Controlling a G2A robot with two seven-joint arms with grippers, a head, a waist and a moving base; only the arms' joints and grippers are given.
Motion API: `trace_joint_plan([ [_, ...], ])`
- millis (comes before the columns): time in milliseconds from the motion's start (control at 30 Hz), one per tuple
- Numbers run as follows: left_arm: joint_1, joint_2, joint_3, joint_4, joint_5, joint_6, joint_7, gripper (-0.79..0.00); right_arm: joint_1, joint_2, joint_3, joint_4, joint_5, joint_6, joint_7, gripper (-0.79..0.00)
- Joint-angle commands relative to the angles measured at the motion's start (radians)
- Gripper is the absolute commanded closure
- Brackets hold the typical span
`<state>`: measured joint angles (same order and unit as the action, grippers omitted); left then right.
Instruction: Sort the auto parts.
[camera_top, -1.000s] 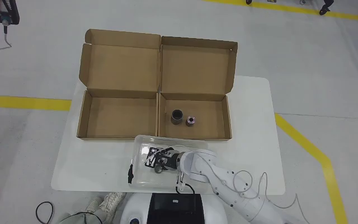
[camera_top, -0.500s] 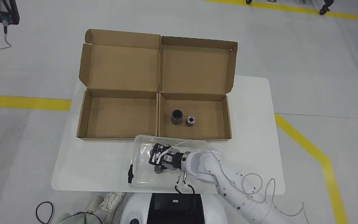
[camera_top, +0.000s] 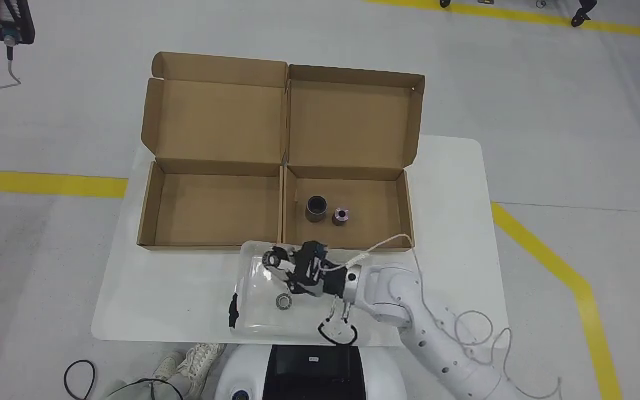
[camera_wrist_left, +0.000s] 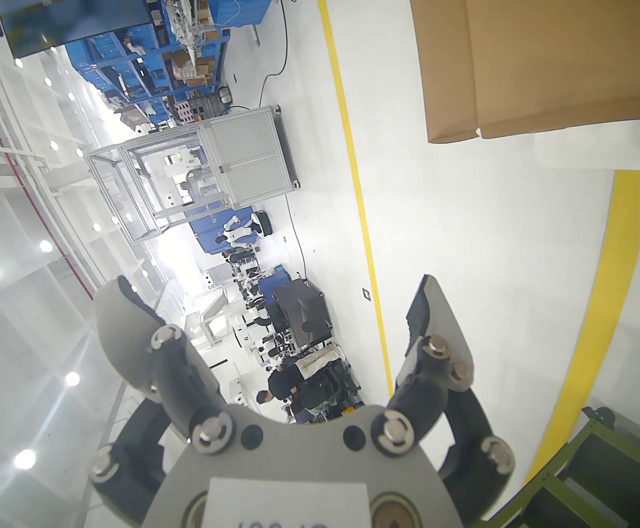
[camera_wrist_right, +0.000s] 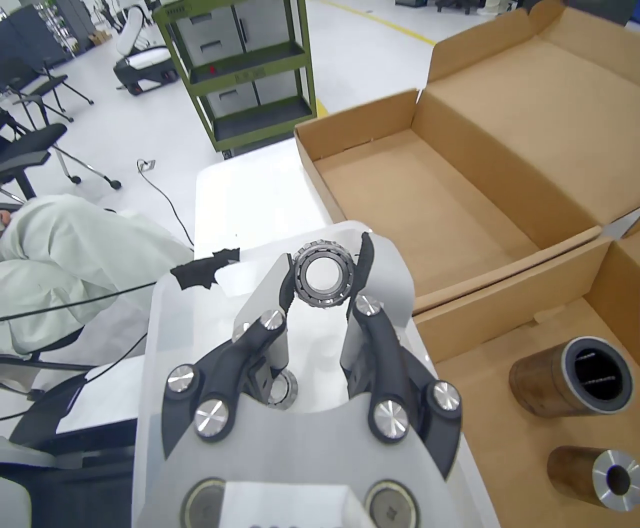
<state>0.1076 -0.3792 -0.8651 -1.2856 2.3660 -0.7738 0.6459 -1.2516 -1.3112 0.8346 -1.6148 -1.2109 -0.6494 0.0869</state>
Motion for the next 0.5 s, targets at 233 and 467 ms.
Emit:
trace_joint_plan([
  [233, 0.000, 0.000, 0.000, 0.000, 0.000, 0.000, 0.000, -0.785, 0.041, -0.004, 0.038, -0.034, 0.129, -0.071, -0.151, 0.000],
  [467, 0.000, 0.000, 0.000, 0.000, 0.000, 0.000, 0.000, -0.785, 0.112, -0.018, 0.031, -0.104, 0.154, -0.050, -0.170, 0.000],
])
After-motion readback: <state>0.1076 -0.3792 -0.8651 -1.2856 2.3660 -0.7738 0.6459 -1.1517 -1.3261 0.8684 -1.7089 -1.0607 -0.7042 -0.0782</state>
